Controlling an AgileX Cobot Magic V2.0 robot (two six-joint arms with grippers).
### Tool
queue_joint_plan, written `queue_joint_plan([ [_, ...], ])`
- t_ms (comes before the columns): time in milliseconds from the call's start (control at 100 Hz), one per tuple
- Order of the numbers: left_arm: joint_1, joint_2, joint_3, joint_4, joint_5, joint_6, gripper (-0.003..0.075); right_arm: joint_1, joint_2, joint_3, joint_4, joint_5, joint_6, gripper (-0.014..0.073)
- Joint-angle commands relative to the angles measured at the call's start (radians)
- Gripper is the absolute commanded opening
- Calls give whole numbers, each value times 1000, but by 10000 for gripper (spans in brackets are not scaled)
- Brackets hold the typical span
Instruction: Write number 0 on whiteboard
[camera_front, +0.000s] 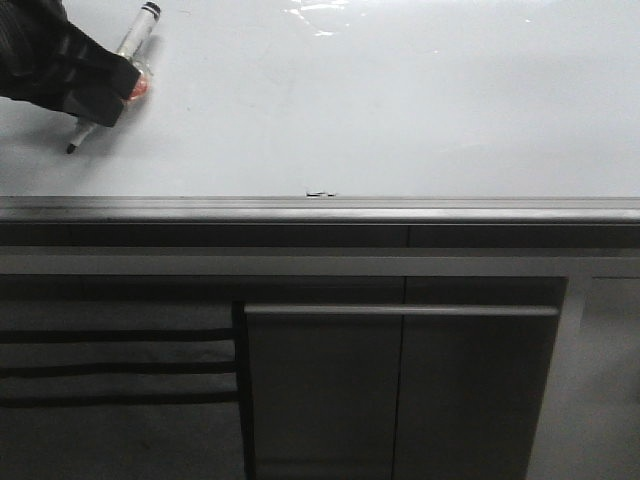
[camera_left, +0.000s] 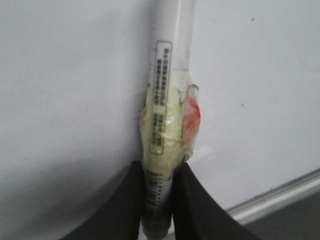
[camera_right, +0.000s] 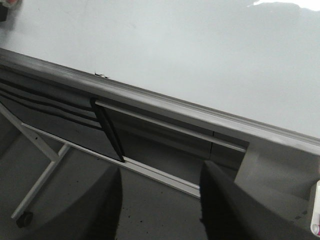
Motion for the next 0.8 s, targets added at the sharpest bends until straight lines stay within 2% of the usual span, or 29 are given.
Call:
queue_joint_plan([
  [0, -36, -92, -33, 13, 46, 20, -20, 0, 8, -47, 8, -28, -9, 320],
  [170, -153, -172, -48, 10, 266, 152, -20, 5, 84, -123, 14, 89, -54, 320],
  [290, -244, -183, -107, -47, 468, 232, -20, 5, 165, -198, 43, 217, -158, 320],
  [420, -304, -183, -183, -252, 648, 449, -20, 5, 250, -271, 172, 338, -311, 320],
  [490, -313, -183, -222, -418, 742, 622, -20, 5, 296, -306, 266, 422, -448, 320],
  [620, -316, -183, -264, -554, 797, 735, -20, 33, 365, -355, 344, 513, -654, 320],
  [790, -364, -181, -271, -583, 826, 800, -20, 155, 408, -381, 349, 462, -841, 320],
])
